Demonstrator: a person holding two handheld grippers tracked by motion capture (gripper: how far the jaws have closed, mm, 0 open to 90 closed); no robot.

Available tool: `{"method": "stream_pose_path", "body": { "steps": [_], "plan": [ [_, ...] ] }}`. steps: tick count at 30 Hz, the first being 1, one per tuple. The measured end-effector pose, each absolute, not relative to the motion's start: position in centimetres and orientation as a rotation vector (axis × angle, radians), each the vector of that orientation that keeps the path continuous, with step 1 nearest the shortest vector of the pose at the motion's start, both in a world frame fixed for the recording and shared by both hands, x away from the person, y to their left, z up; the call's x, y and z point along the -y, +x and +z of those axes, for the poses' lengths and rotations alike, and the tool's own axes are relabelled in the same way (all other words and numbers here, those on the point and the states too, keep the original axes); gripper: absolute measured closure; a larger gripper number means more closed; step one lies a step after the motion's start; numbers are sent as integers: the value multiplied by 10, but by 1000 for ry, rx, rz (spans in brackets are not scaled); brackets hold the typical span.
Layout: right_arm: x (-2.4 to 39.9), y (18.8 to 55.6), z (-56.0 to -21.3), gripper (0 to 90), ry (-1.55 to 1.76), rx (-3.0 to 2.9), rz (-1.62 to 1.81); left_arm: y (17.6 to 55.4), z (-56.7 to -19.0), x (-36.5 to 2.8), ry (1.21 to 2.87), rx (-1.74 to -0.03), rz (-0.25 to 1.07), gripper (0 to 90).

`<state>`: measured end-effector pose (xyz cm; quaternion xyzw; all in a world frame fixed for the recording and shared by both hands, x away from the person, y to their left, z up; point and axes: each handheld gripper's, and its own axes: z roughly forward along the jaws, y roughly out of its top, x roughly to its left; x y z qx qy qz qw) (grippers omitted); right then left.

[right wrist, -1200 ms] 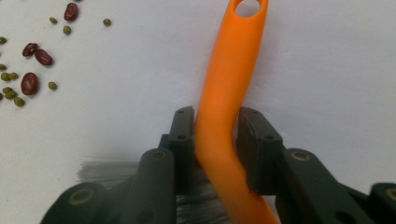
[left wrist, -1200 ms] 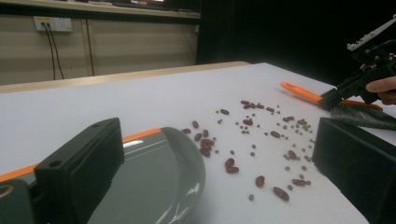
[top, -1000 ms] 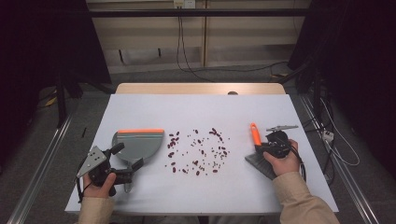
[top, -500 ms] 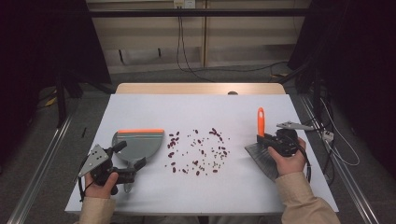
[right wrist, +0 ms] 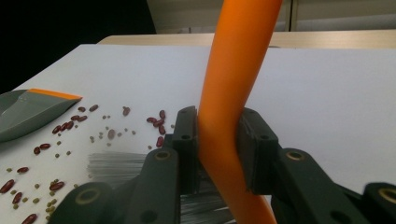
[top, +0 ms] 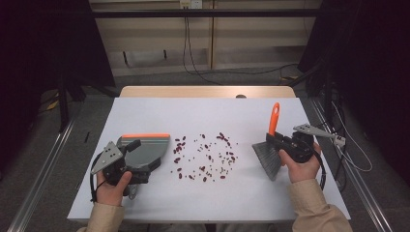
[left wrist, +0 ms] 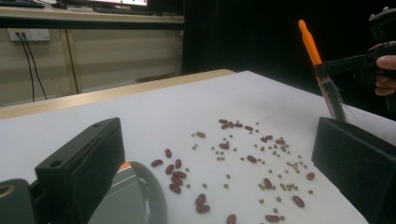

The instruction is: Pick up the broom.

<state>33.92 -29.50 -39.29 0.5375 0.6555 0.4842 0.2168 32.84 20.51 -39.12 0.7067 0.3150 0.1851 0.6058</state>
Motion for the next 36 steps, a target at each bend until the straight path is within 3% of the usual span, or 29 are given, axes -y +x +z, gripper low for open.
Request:
{"method": "stream_pose_path", "body": {
  "steps": [22,36],
  "plan": [
    [261,336,-372,712,1397,-1778,1458,338,-366,-137,1739,-679,352,44],
    [212,343,-364,712,1311,-1808,1518,351,-360,-95,1721,-690,255,51]
  ]
}}
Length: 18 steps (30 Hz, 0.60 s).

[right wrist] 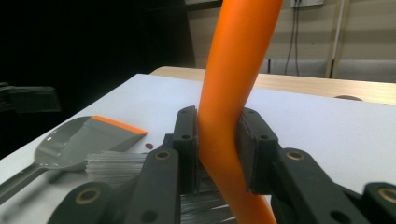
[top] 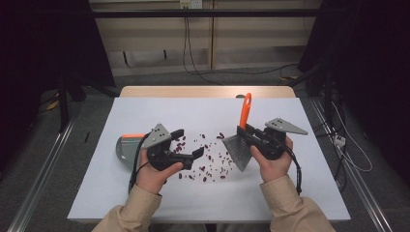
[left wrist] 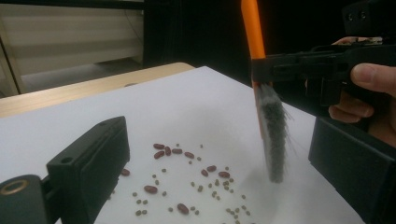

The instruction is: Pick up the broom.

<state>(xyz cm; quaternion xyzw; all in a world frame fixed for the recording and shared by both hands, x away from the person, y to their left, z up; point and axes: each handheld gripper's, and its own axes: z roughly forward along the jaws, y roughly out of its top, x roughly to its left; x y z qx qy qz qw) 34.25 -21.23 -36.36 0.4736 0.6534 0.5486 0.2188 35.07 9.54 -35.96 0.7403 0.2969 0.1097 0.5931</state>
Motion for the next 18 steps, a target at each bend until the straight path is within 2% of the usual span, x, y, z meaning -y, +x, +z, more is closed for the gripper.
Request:
{"method": "stream_pose_path", "body": {
  "steps": [2,4,7,9,12,13,15,16,18],
  "plan": [
    [205,344,-363,712,1301,-1807,1530,352,-360,-92,1714,-692,248,62],
    [195,345,-362,712,1288,-1800,1542,354,-360,-90,1711,-681,226,127],
    [189,346,-362,712,1286,-1805,1553,358,-362,-86,1715,-672,197,155],
    [183,348,-362,712,1281,-1807,1553,361,-363,-83,1722,-666,190,232],
    [175,351,-364,712,1275,-1811,1556,364,-365,-79,1731,-660,171,267],
    [171,352,-364,712,1271,-1815,1561,365,-366,-79,1735,-660,163,312],
    [168,352,-365,712,1271,-1807,1564,366,-368,-76,1740,-671,159,329],
    [163,352,-364,711,1259,-1803,1551,367,-369,-75,1744,-672,158,385],
    [161,352,-364,712,1247,-1801,1550,369,-371,-73,1751,-679,145,408]
  ]
}}
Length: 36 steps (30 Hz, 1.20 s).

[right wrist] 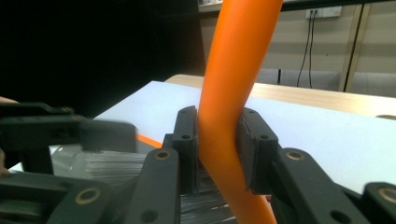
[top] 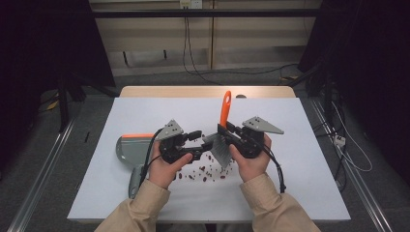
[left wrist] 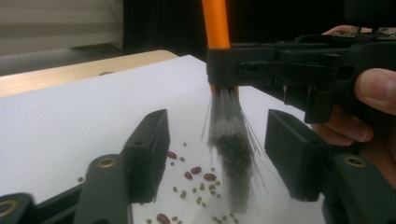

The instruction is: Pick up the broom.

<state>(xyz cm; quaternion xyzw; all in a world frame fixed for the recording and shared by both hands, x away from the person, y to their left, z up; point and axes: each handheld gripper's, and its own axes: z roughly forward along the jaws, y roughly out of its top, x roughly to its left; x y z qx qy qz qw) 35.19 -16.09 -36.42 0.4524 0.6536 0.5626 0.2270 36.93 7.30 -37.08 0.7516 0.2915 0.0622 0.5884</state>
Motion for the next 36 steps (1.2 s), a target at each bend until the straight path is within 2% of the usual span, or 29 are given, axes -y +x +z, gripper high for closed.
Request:
{"method": "stream_pose_path", "body": {
  "steps": [6,7,8,10,11,12,20,21,22,24,29,36],
  "plan": [
    [151,355,-365,711,1230,-1825,1559,371,-374,-70,1758,-702,127,514],
    [150,354,-365,711,1232,-1827,1571,371,-375,-70,1759,-698,117,587],
    [150,354,-365,711,1232,-1827,1571,372,-375,-70,1759,-696,115,587],
    [149,354,-365,711,1227,-1833,1587,372,-376,-70,1762,-678,102,754],
    [149,354,-365,711,1223,-1833,1587,371,-375,-70,1769,-674,110,807],
    [149,354,-365,711,1217,-1842,1590,370,-375,-70,1775,-673,109,824],
    [156,355,-365,699,1182,-1870,1637,369,-373,-70,1758,-680,103,850],
    [161,355,-366,636,1155,-1885,1683,369,-373,-71,1760,-680,103,852],
    [161,355,-366,636,1155,-1885,1683,369,-373,-71,1763,-681,106,852],
    [166,356,-366,507,1142,-1875,1705,370,-373,-73,1766,-683,109,852],
    [185,356,-371,387,1087,-1905,1790,371,-371,-76,1749,-683,97,852],
    [207,355,-385,366,1093,-1953,1797,374,-371,-79,1761,-669,97,851]
  ]
}}
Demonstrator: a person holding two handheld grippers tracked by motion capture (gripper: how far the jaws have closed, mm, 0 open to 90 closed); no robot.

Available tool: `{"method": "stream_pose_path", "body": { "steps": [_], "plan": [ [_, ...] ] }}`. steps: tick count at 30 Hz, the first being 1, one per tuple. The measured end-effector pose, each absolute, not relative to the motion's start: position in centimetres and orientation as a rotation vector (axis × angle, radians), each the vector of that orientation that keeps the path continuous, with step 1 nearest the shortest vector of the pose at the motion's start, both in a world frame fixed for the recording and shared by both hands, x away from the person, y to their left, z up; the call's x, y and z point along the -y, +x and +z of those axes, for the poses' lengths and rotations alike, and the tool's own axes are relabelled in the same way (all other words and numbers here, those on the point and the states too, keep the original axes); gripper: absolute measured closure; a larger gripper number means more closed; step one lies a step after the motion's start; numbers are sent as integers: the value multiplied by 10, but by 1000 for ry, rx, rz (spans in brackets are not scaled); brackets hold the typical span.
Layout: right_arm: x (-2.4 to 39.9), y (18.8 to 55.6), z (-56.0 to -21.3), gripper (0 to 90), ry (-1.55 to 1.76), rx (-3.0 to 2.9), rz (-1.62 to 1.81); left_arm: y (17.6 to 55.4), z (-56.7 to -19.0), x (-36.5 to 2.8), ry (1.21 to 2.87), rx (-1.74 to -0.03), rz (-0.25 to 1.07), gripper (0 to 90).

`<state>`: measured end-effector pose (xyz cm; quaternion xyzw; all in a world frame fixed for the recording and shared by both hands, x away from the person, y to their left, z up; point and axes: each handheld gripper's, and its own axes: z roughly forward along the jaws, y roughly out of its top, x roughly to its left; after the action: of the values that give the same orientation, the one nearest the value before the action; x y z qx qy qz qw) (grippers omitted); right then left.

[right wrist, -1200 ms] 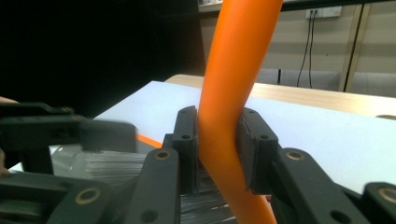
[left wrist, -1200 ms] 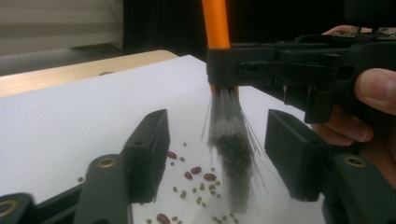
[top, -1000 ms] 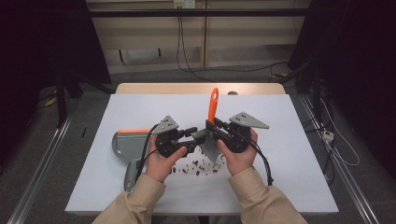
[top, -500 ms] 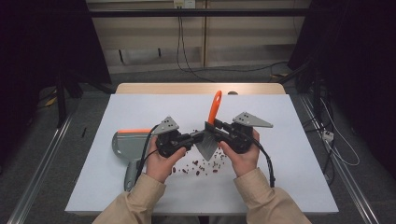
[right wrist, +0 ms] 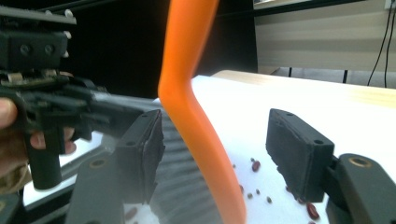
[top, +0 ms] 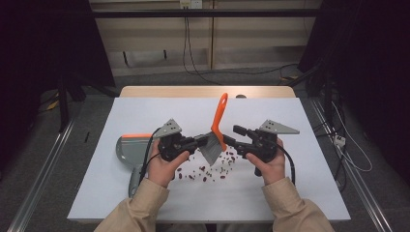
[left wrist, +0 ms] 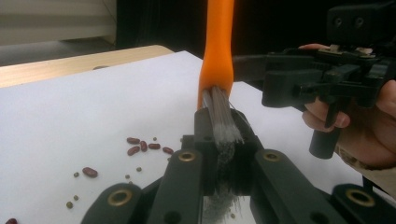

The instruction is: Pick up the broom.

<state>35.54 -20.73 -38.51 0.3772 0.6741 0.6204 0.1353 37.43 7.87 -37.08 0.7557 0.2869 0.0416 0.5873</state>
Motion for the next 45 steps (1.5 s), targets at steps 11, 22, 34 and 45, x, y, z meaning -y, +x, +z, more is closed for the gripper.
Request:
{"method": "stream_pose_path", "body": {
  "steps": [11,22,34,45],
  "plan": [
    [213,355,-393,361,1069,-2002,1784,378,-365,-78,1777,-633,91,851],
    [213,356,-399,356,1055,-2049,1779,384,-362,-73,1797,-590,68,851],
    [211,357,-402,355,1039,-2074,1776,386,-359,-69,1816,-528,42,851],
    [208,358,-405,352,1015,-2103,1789,389,-358,-69,1820,-484,16,851]
  ]
}}
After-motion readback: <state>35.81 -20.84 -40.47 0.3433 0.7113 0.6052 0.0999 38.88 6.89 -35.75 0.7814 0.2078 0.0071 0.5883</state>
